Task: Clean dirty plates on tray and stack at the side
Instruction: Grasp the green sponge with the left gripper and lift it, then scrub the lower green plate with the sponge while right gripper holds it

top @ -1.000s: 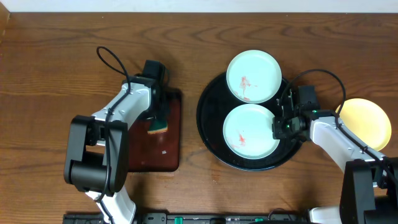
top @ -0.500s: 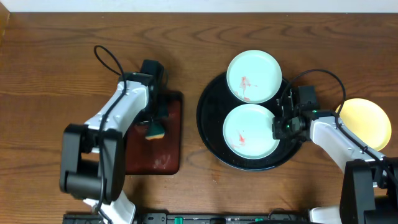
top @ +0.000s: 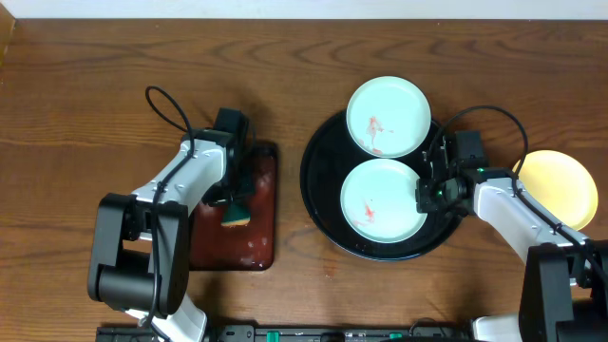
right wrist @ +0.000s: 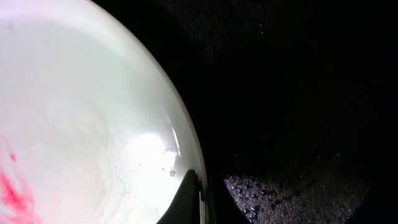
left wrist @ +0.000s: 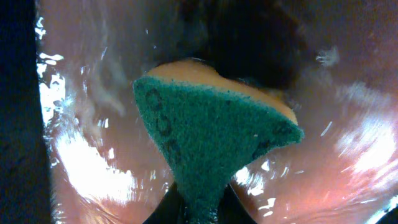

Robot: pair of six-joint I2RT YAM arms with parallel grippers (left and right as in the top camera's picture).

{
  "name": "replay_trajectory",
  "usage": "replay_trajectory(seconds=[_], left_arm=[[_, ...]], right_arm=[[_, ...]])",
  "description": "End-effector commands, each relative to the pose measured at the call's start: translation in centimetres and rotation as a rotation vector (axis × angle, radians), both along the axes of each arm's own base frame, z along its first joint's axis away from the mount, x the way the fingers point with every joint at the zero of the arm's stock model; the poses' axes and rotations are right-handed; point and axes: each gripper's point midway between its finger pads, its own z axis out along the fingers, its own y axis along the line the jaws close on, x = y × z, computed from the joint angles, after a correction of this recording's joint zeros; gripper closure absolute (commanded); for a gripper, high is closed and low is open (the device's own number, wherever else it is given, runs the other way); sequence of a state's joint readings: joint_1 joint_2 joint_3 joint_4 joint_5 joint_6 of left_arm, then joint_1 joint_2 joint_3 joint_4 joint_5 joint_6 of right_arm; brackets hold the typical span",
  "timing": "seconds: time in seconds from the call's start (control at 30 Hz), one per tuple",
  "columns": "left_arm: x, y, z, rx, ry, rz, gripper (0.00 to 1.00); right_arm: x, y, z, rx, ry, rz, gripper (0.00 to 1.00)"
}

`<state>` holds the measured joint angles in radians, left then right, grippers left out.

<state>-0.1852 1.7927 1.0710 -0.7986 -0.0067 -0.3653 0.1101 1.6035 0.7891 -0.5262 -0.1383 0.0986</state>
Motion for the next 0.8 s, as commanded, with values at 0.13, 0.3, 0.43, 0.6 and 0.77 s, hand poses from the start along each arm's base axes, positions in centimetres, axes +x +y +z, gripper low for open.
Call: replay_trajectory(seconds=[0.13,0.3,0.43,0.6,0.77], left_arm=[[2.4,-0.5,6.7,-0.008,-0.063,-0.059,0.93],[2.6,-3.7,10.6,-0.095,-0.115,-0.115,0.93],[2.1,-9.9,12.1,-0.300,-0.149,-0.211,0.93],[2.0,-17.8,13.0,-0.468,-0.231,-0.327,0.93],[1.2,-22.9,11.9,-0.508,-0.239,-0.333,0.92]], right_arm=[[-1.3,-0.2,-1.1,-0.038,0.050,0.009,0.99],[-1.4,-0.2,-1.1,-0.038,0.052,0.009,0.99],[-1.4,-0.2,-1.1,-0.038,0.053,0.009,0.99],[-1.4,-0.1,-1.1,-0.028,0.056,-0.002,0.99],[-1.6,0.0,-1.1,-0.018,0.067,-0.040,0.99]])
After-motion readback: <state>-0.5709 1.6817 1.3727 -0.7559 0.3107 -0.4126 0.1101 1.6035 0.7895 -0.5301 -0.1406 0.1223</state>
